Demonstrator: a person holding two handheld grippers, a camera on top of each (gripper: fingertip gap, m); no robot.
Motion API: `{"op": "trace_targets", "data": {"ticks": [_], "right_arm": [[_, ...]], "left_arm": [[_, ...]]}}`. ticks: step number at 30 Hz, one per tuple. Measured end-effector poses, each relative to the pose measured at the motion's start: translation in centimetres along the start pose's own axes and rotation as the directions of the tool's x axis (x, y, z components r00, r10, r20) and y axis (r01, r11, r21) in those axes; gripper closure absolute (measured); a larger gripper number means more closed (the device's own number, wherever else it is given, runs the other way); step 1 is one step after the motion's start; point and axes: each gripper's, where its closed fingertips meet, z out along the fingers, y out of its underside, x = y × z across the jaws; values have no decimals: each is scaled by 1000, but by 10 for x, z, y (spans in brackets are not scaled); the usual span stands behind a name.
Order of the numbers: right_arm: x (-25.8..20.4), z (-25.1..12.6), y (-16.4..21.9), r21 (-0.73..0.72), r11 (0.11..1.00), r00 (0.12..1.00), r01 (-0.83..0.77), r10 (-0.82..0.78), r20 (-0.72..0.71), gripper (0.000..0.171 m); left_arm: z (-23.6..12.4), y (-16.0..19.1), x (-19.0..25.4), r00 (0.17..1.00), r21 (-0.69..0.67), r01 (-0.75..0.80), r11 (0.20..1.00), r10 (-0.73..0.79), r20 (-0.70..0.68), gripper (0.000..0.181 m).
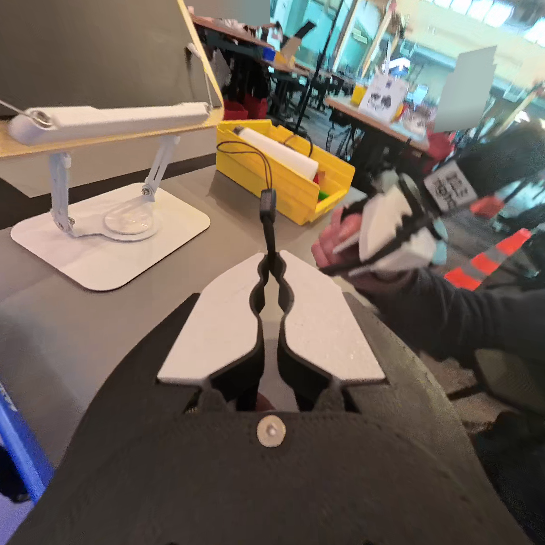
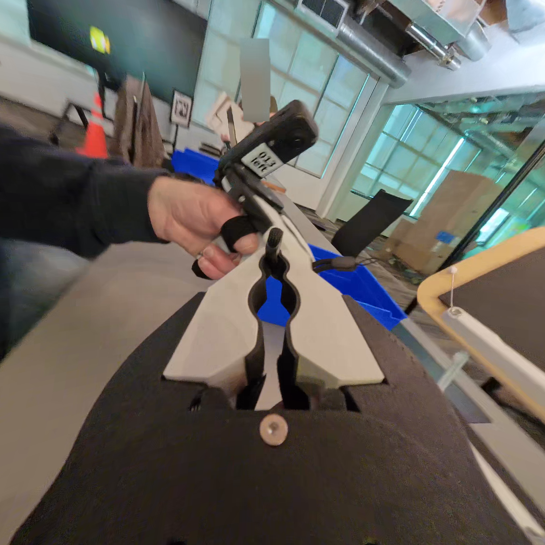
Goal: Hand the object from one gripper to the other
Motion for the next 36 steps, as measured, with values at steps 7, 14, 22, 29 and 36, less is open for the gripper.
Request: {"op": "trace_targets", "data": {"ticks": [7,14,22,29,36], "right_arm": [[15,-8,5,62,966,967,-250,246,60,171],[21,-7,17,31,952,952,-306,305,39,171],[21,-4,22,20,945,945,-326,325,31,171],[27,-4,24,34,947,947,-319,319,-14,171],[55,-20,26,-82,994,973,-74,54,-225,119]], "left_arm": [[1,8,16,991,-47,-116,992,113,-70,177],[3,12,35,977,-42,-134,990,125,-173,154],[15,25,34,960,-120,-276,954,267,-90,159],[17,26,28,968,-130,-251,959,246,-50,175],[2,14,10,998,-94,-37,995,31,-61,175]]}}
